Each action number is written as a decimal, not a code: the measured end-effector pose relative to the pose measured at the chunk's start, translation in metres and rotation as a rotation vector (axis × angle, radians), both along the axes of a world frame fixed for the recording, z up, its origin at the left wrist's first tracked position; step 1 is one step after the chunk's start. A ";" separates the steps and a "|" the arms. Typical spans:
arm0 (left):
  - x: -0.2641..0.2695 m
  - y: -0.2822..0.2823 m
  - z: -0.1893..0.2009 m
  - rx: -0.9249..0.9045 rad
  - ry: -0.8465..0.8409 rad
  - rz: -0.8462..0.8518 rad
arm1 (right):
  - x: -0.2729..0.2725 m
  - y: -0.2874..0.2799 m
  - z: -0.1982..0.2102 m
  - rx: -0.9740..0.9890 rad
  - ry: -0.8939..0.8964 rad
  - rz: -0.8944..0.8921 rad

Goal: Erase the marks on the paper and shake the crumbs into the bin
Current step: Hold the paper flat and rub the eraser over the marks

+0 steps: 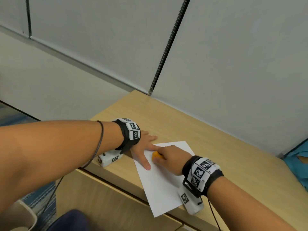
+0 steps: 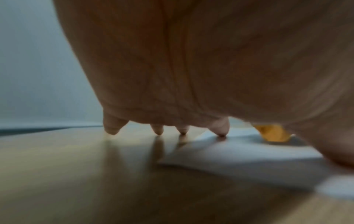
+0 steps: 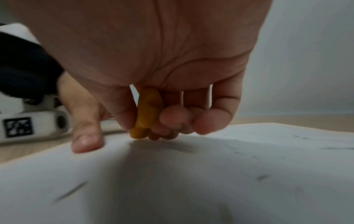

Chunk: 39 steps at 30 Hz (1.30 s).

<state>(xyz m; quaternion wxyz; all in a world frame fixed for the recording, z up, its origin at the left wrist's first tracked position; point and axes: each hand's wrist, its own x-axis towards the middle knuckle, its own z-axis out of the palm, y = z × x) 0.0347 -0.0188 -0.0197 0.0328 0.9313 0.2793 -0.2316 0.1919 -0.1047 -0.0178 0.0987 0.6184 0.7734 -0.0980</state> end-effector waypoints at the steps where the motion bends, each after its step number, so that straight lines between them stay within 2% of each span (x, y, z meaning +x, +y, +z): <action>1: 0.001 0.002 -0.005 -0.017 0.002 0.011 | -0.004 -0.002 -0.002 0.010 -0.001 0.012; 4: 0.002 0.009 -0.017 -0.031 -0.001 0.043 | -0.003 0.001 -0.002 0.014 -0.057 0.015; 8: 0.004 0.012 -0.024 -0.058 0.000 0.101 | 0.011 0.019 0.006 0.045 -0.179 -0.091; 10: 0.005 0.014 -0.026 -0.051 -0.003 0.099 | 0.000 0.014 0.002 0.072 -0.203 -0.060; 14: 0.003 0.016 -0.027 -0.052 -0.001 0.073 | -0.019 -0.010 -0.005 0.049 -0.098 0.072; 19: 0.005 0.019 -0.033 -0.045 -0.013 0.095 | 0.016 0.018 0.005 0.064 -0.192 -0.074; 23: 0.003 0.018 -0.031 -0.035 -0.012 0.073 | -0.003 -0.006 -0.006 0.016 -0.066 0.051; 27: 0.006 0.021 -0.037 -0.057 -0.054 0.091 | 0.020 0.018 0.006 0.008 -0.120 -0.102; 29: 0.006 0.022 -0.037 -0.054 -0.039 0.104 | 0.020 0.017 0.003 0.049 -0.141 -0.093; 32: 0.005 0.022 -0.034 -0.059 -0.023 0.094 | -0.002 -0.007 -0.005 0.024 -0.080 0.025; 37: 0.005 0.017 -0.030 -0.064 -0.023 0.106 | 0.029 0.018 0.004 0.041 -0.151 -0.127; 39: 0.005 0.017 -0.029 -0.056 -0.016 0.108 | 0.021 0.013 0.000 0.064 -0.159 -0.099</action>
